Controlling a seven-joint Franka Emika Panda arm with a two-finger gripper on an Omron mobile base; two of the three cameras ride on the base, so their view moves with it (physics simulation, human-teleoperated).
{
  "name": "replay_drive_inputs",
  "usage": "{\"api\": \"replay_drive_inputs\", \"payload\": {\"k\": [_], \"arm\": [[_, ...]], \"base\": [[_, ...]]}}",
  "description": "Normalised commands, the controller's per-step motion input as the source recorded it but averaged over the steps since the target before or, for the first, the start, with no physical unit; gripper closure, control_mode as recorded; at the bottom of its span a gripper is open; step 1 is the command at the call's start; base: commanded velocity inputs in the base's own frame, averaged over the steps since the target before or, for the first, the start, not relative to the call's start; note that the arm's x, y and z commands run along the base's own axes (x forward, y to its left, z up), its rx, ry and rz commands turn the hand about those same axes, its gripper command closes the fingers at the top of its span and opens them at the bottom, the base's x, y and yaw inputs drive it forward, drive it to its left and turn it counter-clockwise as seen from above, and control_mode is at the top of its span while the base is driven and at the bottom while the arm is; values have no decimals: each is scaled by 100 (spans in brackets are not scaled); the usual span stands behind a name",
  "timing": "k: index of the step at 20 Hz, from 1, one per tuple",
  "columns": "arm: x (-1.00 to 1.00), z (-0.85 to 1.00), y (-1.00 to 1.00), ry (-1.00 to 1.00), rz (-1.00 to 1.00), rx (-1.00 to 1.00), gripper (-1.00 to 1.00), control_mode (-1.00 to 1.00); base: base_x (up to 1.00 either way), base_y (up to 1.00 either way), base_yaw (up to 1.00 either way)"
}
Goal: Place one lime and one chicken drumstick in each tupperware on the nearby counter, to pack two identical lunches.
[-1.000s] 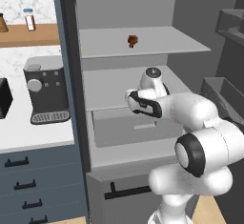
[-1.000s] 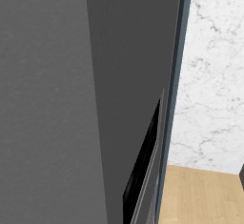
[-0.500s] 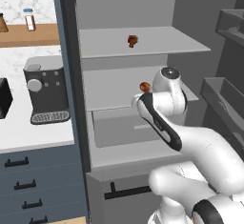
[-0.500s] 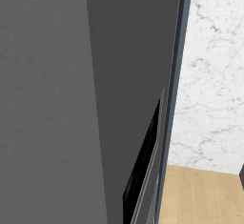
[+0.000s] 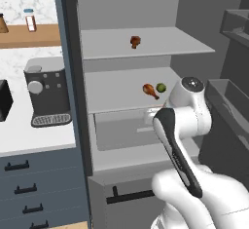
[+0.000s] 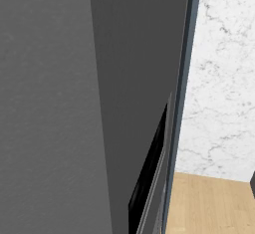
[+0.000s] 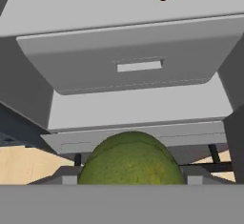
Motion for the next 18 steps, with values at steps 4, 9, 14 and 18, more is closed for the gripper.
{"api": "replay_drive_inputs", "payload": {"k": [4, 9, 14, 18], "arm": [[-100, -4, 0, 0, 0, 0, 100, -100], [0, 0, 0, 0, 0, 0, 100, 100], [0, 0, 0, 0, 0, 0, 100, 100], [0, 0, 0, 0, 0, 0, 100, 100]], "base": [[0, 0, 0], [-100, 24, 6], [-57, 92, 26], [2, 100, 25]]}}
